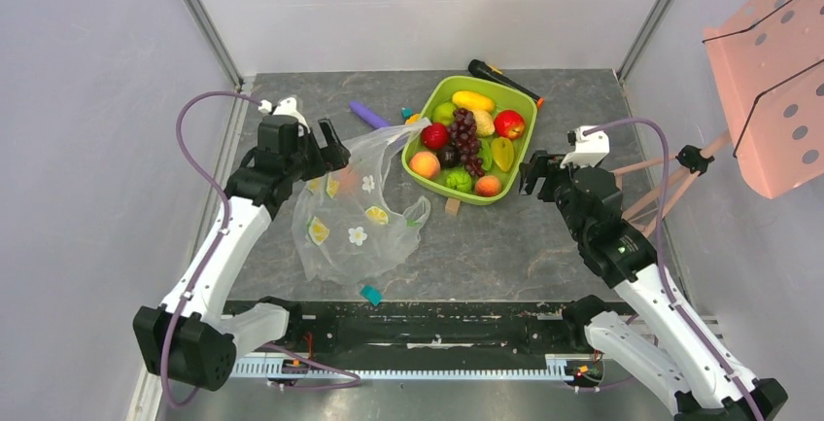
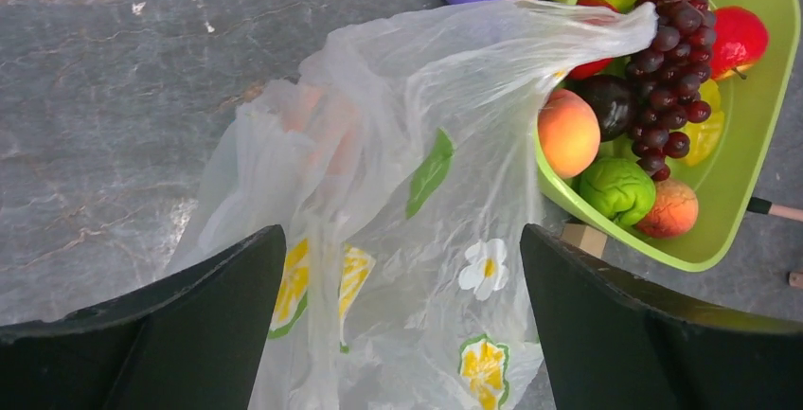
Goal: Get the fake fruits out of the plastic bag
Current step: Adjust the plastic bag at the center of the board, then reset both arms
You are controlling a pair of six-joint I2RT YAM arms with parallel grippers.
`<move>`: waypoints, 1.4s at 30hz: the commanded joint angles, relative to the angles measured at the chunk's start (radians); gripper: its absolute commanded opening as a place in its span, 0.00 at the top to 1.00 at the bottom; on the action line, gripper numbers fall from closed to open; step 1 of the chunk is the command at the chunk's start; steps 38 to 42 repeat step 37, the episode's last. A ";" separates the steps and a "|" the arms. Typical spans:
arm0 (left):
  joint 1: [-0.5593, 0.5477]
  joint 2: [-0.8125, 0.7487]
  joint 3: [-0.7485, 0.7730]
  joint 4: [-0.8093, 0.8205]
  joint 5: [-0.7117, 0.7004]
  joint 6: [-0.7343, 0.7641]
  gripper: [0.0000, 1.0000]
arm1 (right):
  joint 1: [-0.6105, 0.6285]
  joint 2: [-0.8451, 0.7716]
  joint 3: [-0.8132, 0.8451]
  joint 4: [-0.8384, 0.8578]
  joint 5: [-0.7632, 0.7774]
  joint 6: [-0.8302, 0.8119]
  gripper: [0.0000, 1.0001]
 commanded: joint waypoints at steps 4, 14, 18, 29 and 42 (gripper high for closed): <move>0.006 -0.104 0.045 -0.056 -0.075 0.090 0.00 | 0.000 -0.046 -0.045 -0.014 0.038 -0.003 0.12; 0.005 -0.317 -0.075 -0.118 -0.253 0.119 0.00 | 0.001 -0.105 -0.146 0.017 0.119 -0.020 0.02; 0.005 -0.353 -0.140 -0.120 -0.250 0.126 0.00 | 0.000 -0.122 -0.182 0.020 0.153 -0.035 0.02; 0.005 -0.388 -0.200 -0.141 -0.272 0.141 0.00 | 0.001 -0.123 -0.211 -0.017 0.178 -0.134 0.02; 0.005 -0.413 -0.209 -0.135 -0.268 0.135 0.00 | 0.001 -0.141 -0.212 -0.004 0.157 -0.116 0.02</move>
